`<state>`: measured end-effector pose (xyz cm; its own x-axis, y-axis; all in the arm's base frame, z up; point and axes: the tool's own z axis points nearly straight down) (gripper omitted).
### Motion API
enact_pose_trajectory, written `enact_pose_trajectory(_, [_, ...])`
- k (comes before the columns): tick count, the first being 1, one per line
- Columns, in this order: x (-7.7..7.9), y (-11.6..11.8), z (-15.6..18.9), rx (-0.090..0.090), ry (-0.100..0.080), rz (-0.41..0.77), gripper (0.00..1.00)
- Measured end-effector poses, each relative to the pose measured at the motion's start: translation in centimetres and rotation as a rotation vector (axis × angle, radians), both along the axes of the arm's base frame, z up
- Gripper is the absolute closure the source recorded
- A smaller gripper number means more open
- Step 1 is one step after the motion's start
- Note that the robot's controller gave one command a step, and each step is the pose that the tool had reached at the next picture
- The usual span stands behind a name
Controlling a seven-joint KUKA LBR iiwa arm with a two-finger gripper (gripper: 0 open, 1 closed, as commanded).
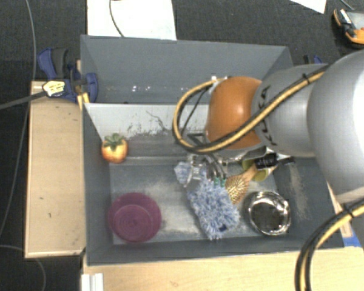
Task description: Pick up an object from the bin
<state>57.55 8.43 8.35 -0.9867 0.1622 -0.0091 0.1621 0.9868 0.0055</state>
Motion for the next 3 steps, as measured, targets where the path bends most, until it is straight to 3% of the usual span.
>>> enact_pose_trajectory(1, [-0.1, 0.0, 1.9, 0.000, 0.003, -0.001, 1.00])
enact_pose_trajectory(2, [-0.1, 0.0, 6.1, 0.000, 0.006, -0.001, 1.00])
enact_pose_trajectory(3, [0.1, 0.0, 8.3, 0.001, -0.003, -0.001, 1.00])
